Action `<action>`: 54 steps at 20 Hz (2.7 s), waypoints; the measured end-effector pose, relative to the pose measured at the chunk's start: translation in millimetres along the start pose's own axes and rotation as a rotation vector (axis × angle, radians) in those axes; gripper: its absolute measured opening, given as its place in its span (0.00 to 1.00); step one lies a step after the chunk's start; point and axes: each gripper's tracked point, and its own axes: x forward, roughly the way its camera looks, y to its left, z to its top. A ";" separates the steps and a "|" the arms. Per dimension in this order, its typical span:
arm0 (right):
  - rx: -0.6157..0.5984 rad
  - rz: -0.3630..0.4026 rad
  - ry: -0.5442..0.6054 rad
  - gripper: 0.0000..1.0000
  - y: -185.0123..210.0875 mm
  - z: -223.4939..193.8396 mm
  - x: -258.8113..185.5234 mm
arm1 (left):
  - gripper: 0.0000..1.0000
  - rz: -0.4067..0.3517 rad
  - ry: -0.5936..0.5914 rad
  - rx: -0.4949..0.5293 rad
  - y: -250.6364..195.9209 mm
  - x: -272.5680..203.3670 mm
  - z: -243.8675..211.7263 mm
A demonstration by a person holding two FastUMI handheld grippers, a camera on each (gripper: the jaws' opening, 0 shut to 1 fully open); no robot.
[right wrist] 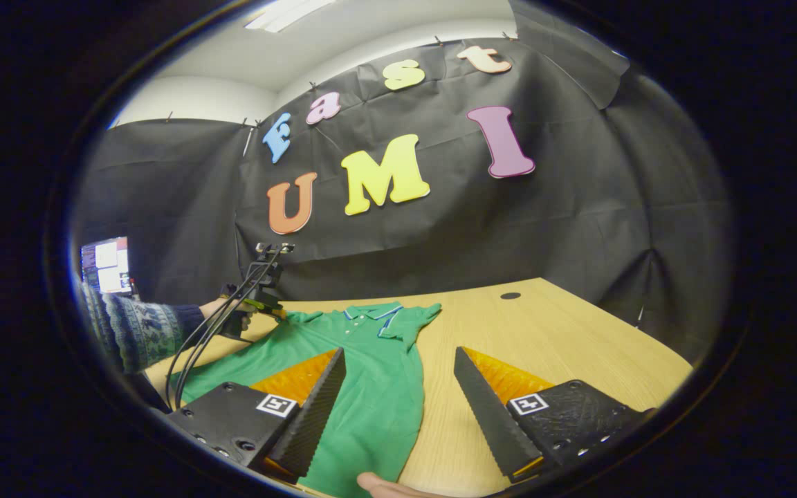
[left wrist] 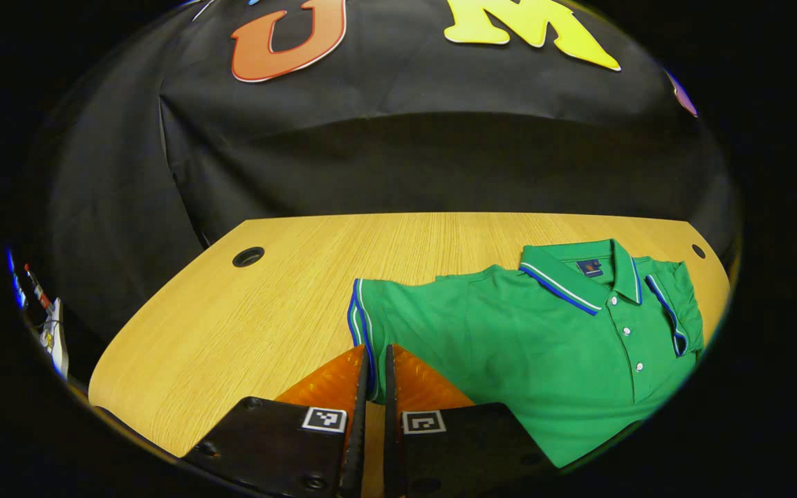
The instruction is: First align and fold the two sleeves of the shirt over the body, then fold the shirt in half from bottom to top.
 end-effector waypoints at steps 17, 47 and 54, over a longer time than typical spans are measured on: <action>0.060 -0.001 0.041 0.95 -7.8 -5.7 -0.3 | 1.00 -0.293 -0.115 -0.091 -117.2 -61.2 48.4; -0.135 -0.244 0.159 0.96 43.6 -64.9 -103.2 | 1.00 -0.173 -0.386 -0.096 -1.2 -321.9 -152.3; -0.186 -0.254 0.211 0.94 53.1 -86.3 -89.3 | 1.00 -0.198 -0.263 -0.166 8.9 -301.1 -200.3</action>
